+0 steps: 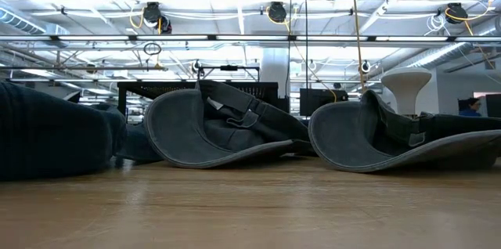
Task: Pick & Place hat
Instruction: Put the bottom dark gray cap on the right side of the shelf
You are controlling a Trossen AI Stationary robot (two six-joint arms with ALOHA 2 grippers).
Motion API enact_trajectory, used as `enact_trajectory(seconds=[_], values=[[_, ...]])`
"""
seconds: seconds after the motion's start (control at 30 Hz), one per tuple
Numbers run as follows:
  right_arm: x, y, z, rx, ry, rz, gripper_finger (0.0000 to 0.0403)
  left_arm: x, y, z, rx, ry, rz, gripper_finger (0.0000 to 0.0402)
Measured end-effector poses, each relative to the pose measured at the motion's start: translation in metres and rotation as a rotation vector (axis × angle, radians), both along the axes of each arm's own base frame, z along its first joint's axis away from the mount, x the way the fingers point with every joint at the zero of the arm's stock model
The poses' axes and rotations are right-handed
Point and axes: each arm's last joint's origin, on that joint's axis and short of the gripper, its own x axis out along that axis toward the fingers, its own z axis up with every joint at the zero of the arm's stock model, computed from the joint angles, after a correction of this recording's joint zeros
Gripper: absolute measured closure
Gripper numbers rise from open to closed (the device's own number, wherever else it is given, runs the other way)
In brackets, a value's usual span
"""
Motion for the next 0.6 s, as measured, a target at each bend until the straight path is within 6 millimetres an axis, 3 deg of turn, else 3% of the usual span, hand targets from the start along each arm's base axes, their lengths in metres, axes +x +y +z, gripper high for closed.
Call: enact_trajectory(seconds=[0.27, 0.6], values=[[-0.01, 0.006, 0.005, 0.38, -0.129, 0.125, 0.0251, -0.001, -0.003, 0.001, 0.222, 0.075, 0.165, 0.0392], [0.004, 0.007, -0.001, 0.718, -0.231, 0.139, 0.0252, 0.005, -0.015, -0.003, 0.499, 0.271, 0.415, 0.0392]])
